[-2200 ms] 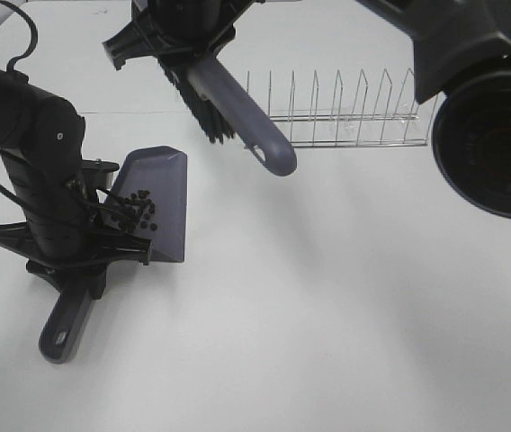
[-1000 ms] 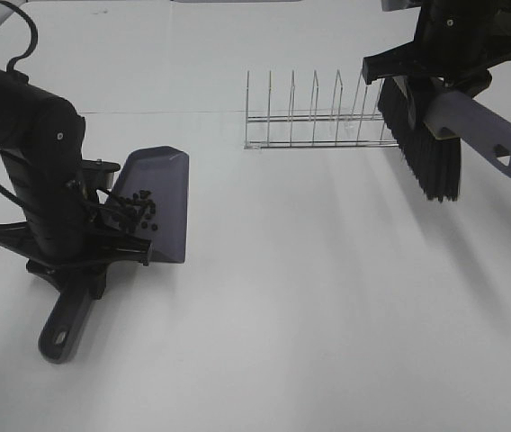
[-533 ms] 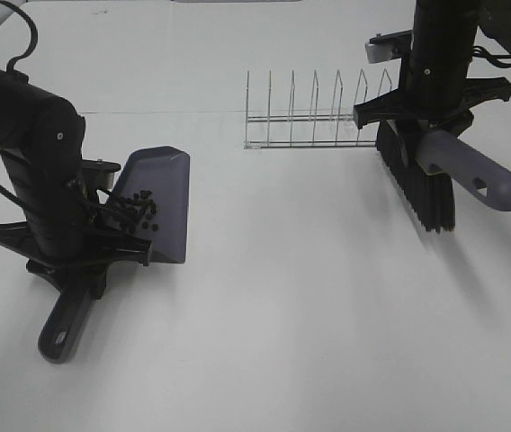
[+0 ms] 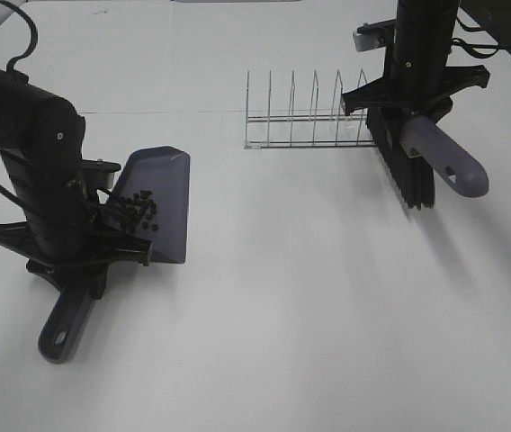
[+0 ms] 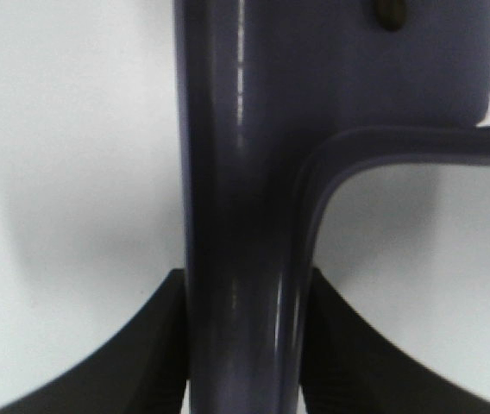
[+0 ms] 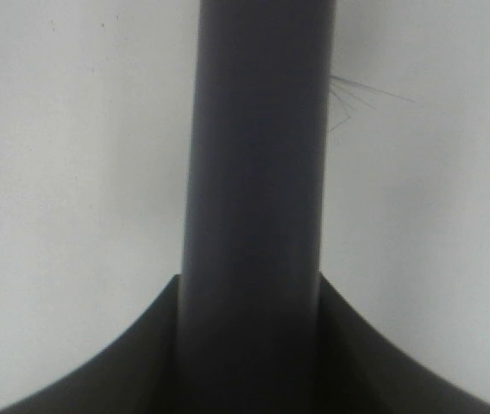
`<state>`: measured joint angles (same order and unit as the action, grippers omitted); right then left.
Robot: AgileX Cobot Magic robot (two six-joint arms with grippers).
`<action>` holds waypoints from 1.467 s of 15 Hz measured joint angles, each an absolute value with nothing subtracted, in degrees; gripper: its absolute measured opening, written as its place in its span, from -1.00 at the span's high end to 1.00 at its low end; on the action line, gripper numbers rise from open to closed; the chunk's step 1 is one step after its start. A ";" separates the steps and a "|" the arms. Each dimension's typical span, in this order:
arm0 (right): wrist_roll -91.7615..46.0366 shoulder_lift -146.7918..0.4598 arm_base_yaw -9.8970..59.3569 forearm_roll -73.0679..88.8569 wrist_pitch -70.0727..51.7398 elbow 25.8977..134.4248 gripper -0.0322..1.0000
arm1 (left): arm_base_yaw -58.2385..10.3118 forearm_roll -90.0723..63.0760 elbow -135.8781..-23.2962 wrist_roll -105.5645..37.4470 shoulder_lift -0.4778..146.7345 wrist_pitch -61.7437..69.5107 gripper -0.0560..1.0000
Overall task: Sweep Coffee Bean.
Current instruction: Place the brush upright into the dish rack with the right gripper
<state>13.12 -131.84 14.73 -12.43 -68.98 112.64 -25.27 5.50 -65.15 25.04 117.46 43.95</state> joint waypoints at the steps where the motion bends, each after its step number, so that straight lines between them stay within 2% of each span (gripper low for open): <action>1: 13.12 -132.24 14.73 -12.55 -69.16 113.39 0.34 | -25.27 5.50 -65.15 25.04 117.46 43.95 0.24; 5: 12.89 -135.91 13.69 -12.32 -69.73 118.26 0.34 | -25.27 5.50 -65.15 24.98 117.46 43.95 0.24; 22: 12.61 -137.40 10.94 -9.74 -54.32 118.37 0.34 | -25.27 5.50 -65.15 24.87 117.46 43.95 0.24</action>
<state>12.61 -137.40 10.94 -9.74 -54.32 118.37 -25.27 5.50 -65.15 24.87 117.46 43.95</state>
